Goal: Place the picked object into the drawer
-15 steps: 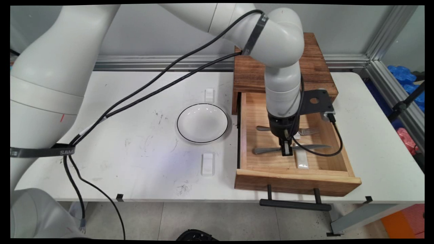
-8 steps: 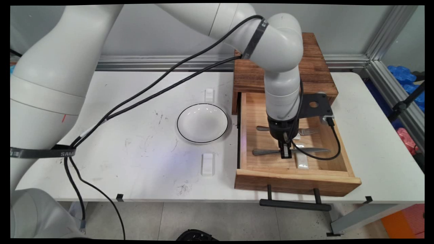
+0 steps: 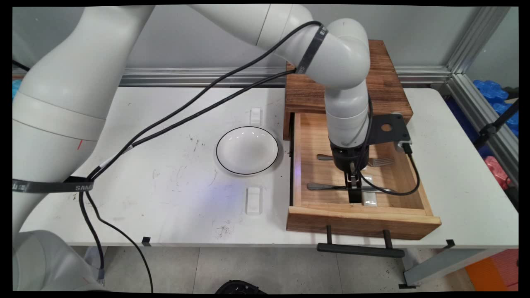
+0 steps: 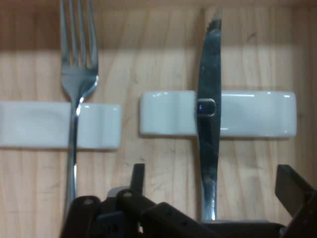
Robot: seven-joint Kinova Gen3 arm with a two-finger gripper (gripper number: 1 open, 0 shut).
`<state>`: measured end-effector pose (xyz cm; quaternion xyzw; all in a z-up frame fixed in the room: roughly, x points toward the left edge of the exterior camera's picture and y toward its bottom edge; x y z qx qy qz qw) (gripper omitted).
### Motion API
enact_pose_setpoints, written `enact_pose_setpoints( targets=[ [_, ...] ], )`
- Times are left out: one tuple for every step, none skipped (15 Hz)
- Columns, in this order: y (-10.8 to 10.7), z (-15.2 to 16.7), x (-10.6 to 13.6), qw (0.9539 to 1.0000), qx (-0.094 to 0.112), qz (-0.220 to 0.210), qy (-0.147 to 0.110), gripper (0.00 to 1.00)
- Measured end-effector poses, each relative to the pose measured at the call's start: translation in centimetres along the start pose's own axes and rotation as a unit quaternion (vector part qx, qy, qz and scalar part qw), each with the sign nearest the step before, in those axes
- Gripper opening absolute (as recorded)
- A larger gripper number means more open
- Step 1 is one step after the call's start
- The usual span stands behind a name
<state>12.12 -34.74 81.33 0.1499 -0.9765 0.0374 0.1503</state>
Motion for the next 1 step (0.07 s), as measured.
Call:
enact_pose_setpoints(
  targets=[
    [-0.09,-0.27,0.02,1.0,0.001,0.0,0.005,1.0]
  ],
)
